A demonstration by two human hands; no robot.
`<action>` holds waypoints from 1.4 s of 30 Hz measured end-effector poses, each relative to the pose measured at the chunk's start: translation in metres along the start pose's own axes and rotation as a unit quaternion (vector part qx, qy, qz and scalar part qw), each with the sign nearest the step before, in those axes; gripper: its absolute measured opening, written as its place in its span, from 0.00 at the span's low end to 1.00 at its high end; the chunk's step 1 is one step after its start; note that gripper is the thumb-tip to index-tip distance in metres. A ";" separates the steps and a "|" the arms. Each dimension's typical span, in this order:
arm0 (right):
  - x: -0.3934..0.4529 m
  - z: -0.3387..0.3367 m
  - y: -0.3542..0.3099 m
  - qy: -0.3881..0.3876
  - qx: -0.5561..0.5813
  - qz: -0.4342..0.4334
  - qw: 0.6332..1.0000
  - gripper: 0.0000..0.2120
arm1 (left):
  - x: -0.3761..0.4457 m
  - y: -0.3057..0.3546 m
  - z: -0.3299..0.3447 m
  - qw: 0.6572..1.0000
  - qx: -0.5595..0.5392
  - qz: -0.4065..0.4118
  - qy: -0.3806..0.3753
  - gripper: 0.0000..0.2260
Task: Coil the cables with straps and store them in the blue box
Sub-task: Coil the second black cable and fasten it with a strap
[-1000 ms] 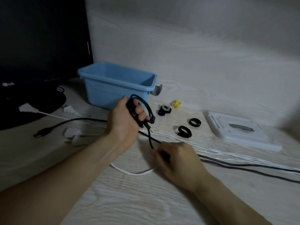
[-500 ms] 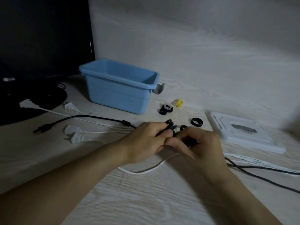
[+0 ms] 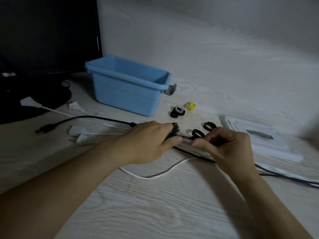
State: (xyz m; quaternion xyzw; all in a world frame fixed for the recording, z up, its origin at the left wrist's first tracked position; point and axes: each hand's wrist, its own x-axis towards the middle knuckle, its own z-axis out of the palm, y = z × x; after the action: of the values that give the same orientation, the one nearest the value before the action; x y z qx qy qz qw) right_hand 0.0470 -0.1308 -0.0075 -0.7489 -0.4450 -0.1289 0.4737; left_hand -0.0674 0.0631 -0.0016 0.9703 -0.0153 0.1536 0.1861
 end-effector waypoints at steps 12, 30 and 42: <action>0.000 0.003 0.002 -0.024 -0.025 0.020 0.999 0.05 | 0.014 -0.023 -0.019 0.718 -0.645 -0.237 0.109 0.19; -0.019 0.038 -0.021 -0.297 -0.087 -0.109 0.945 0.11 | 0.022 -0.021 -0.018 0.579 -0.747 -0.208 0.251 0.12; -0.012 0.024 -0.032 -0.083 -0.038 -0.151 0.984 0.06 | -0.005 -0.004 0.000 0.981 -0.193 0.003 0.014 0.13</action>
State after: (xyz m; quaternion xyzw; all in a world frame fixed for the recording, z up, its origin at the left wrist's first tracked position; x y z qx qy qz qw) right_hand 0.0090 -0.1129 -0.0080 -0.6988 -0.5856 -0.1535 0.3811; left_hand -0.0720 0.0664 -0.0047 0.9139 -0.0453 0.1616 0.3696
